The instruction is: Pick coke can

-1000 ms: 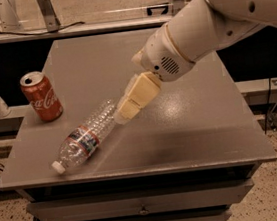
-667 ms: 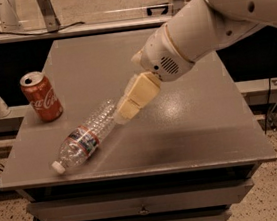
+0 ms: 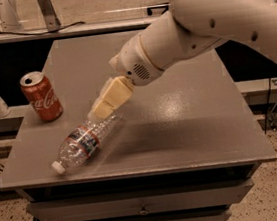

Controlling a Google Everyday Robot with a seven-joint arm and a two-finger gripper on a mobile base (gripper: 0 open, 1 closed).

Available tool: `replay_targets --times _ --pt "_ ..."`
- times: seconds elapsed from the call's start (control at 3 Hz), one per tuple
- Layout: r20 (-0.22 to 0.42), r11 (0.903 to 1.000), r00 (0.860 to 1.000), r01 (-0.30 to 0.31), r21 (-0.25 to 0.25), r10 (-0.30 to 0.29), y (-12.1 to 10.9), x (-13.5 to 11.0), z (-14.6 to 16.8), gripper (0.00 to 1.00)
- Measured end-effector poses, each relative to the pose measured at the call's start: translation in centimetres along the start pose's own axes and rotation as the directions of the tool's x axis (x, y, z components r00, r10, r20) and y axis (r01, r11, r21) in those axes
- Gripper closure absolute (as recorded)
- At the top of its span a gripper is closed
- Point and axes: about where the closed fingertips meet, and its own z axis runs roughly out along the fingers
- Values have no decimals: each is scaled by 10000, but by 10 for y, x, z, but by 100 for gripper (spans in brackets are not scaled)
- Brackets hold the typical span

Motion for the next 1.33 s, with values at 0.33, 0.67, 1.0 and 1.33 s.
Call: replay_targets --times 0.33,0.67,1.0,1.33 --pt "761 9991 9966 335 -252 -315 -8 -28 41 0" --pt "1424 9965 9881 665 -509 -587 -11 -50 82 0" --pt "2042 9933 9753 985 -600 -844 -10 -67 114 0" --pt "2625 9900 9590 1271 -604 -1071 -9 -82 143 0"
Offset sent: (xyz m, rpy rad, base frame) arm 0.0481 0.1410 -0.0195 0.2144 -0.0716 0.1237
